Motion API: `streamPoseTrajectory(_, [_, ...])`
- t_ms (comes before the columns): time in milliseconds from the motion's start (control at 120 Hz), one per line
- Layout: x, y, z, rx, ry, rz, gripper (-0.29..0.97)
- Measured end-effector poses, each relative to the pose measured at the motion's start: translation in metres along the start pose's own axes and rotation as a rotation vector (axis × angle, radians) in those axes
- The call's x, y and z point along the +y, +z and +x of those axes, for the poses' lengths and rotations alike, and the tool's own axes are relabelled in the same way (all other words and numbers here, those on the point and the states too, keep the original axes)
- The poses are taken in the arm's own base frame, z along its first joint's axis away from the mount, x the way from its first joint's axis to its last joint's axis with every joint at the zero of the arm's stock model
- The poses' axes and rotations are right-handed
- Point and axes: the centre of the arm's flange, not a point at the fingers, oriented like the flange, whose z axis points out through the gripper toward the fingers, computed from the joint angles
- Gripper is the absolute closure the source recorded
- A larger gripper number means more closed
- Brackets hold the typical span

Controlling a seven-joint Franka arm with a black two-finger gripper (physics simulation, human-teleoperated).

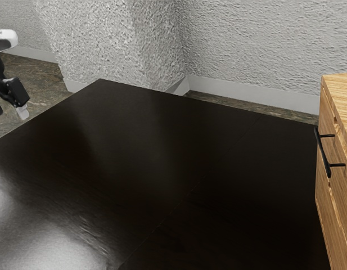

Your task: Pull the drawer handle with one arm to open the drawer

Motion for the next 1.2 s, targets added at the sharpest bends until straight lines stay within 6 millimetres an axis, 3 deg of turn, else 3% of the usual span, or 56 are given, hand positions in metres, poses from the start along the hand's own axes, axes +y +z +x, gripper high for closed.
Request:
streamPoseTrajectory(58, [0.020,0.000,0.006,0.000,0.053,-0.002,0.02])
streamPoseTrajectory(117, [0.019,-0.011,0.003,0.017,0.063,0.002,0.02])
streamPoseTrajectory(175, [0.007,-0.091,-0.026,0.170,0.044,0.041,0.02])
streamPoseTrajectory(200, [0.005,-0.117,-0.041,0.220,0.044,0.047,0.02])
streamPoseTrajectory(233, [0.013,-0.134,-0.050,0.249,0.063,0.051,0.02])
streamPoseTrajectory(275, [0.047,-0.139,-0.044,0.250,0.136,0.050,0.02])
streamPoseTrajectory(358, [0.135,-0.129,-0.021,0.216,0.317,0.036,0.02])
streamPoseTrajectory(425, [0.193,-0.124,-0.017,0.200,0.444,0.014,0.02])
streamPoseTrajectory(492, [0.237,-0.117,-0.019,0.177,0.543,-0.003,0.02])
streamPoseTrajectory(567, [0.268,-0.094,-0.018,0.111,0.618,-0.020,0.02])
streamPoseTrajectory(625, [0.279,-0.068,-0.015,0.037,0.645,-0.037,0.02])
streamPoseTrajectory(683, [0.274,-0.054,-0.014,-0.004,0.629,-0.059,0.02])
streamPoseTrajectory(725, [0.264,-0.035,-0.026,-0.040,0.601,-0.095,0.03])
streamPoseTrajectory(800, [0.236,-0.008,-0.067,-0.075,0.509,-0.127,0.02])
streamPoseTrajectory(900, [0.235,-0.008,-0.092,-0.062,0.395,-0.152,0.02])
streamPoseTrajectory(1000, [0.252,-0.014,-0.102,-0.061,0.250,-0.216,0.02])
streamPoseTrajectory(1092, [0.263,-0.012,-0.095,-0.063,0.086,-0.254,0.02])
streamPoseTrajectory(1150, [0.287,0.001,-0.079,-0.081,0.002,-0.265,0.02])
streamPoseTrajectory(1200, [0.320,0.004,-0.067,-0.079,-0.041,-0.273,0.02])
